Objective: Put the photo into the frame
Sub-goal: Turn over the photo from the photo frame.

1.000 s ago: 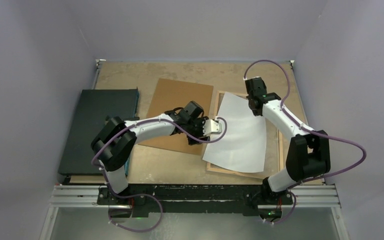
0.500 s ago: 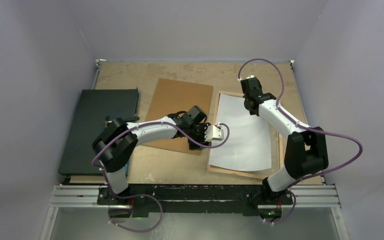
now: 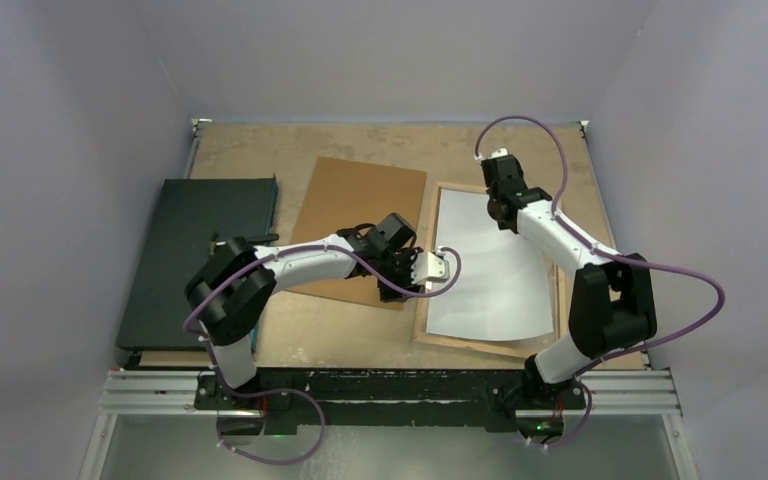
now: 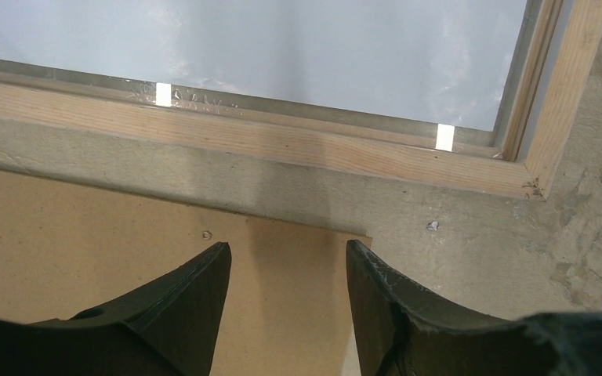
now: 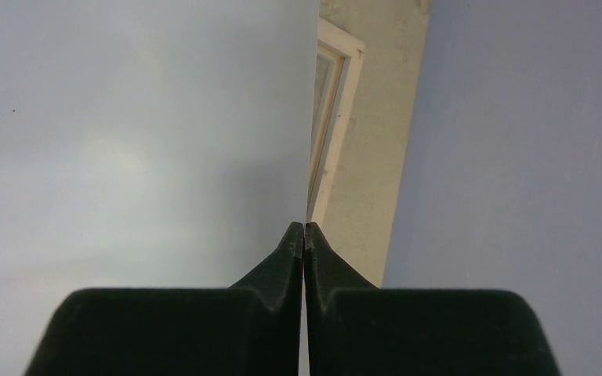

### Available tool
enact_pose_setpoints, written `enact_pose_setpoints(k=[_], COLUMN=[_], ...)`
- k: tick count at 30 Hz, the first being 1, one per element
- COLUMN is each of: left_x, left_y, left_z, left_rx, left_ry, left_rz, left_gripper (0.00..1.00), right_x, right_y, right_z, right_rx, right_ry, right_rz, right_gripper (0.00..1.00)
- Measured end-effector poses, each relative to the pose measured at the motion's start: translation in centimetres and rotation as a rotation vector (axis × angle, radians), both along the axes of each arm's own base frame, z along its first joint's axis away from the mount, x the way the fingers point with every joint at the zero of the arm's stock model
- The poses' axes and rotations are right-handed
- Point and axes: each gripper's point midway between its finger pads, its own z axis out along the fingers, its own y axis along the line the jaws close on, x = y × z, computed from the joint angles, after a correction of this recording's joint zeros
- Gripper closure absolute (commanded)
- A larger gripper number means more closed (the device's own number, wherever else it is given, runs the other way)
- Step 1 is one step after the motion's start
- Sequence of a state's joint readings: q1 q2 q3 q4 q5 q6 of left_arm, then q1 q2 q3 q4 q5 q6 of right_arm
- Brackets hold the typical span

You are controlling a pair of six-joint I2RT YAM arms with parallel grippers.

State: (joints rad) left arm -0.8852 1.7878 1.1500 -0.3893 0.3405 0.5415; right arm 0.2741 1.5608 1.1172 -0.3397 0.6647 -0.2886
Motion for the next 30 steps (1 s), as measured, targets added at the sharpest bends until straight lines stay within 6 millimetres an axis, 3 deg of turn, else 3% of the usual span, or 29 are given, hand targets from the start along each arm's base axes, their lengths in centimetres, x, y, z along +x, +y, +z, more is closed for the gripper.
enact_pose_setpoints(k=[12,14,18,20,21,22,23,30], left_x=[0.2,0.2,0.2,0.3,0.3,0.3,0.4,1.5], left_y=[0.2,0.2,0.2,0.2,0.2,0.3,0.3,0.9], left_z=[-0.1,-0.1,0.0,0.0,0.1,0.2,0.4,1.5], left_rx=[0.009,0.009,0.009,0.010,0.010,0.009,0.008,-0.004], left_ry=[-0.008,-0.008,-0.008,-0.011,-0.013,-0.016,-0.019,-0.020], left_rz=[0.009,0.009,0.011,0.013,0.015,0.018,0.019,0.054], left_gripper=[0.47,0.47,0.45,0.44,0.42,0.40,0.39,0.32], right_x=[-0.5,-0.7,-0.9,-1.0,-1.0,-1.0,-1.0,-1.3], right_y=[1.5,1.7,1.8,1.8,1.8,1.8,1.8,1.4], right_z=[-1.8,-2.1,-2.3,-2.3,-2.4,-2.4,-2.5,-2.6], right_rx=[0.144,0.162,0.187,0.194,0.198,0.200,0.203,0.193], right_ry=[-0.013,-0.011,-0.020,-0.027,-0.030,-0.032,-0.034,-0.046], right_rz=[-0.050,-0.064,-0.093,-0.108,-0.115,-0.119,-0.123,-0.154], right_gripper=[0.98,0.86,0.73,0.57,0.44,0.18,0.02,0.01])
